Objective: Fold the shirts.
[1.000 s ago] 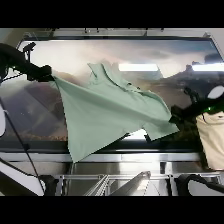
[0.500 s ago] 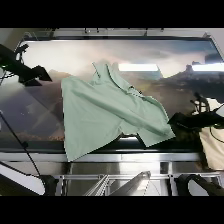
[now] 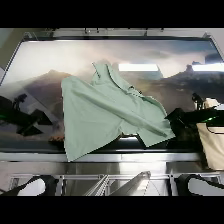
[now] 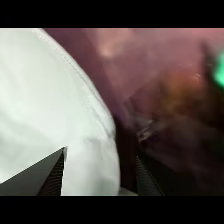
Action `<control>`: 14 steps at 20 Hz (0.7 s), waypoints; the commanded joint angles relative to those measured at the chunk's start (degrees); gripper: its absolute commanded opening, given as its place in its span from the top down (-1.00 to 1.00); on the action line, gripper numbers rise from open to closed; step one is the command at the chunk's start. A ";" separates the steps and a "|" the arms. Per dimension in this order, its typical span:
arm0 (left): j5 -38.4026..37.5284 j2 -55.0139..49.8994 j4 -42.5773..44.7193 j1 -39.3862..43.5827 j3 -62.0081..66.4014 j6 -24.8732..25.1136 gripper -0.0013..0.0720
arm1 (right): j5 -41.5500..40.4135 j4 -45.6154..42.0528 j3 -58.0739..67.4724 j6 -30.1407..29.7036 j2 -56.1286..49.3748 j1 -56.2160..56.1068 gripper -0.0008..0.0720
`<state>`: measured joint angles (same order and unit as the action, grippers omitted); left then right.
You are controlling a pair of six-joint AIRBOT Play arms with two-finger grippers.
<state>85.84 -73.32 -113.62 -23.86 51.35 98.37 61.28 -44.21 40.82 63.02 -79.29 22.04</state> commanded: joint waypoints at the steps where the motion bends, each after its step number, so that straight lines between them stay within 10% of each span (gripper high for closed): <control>1: -4.33 6.67 -2.14 -0.22 -13.22 0.13 -0.98 | 1.40 6.93 0.11 -5.29 -5.99 -1.36 -0.33; 6: -5.09 9.73 -2.10 -0.39 -21.81 -0.55 -0.99 | 1.92 7.96 0.28 -7.80 -7.10 -4.79 0.92; 14: -20.50 7.08 -18.97 7.80 -32.83 3.63 -0.94 | 1.99 11.23 0.55 -9.07 -7.04 -4.76 0.92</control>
<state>73.60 -64.47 -126.10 -19.86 21.85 99.39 62.98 -34.17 41.30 54.46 -86.26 17.39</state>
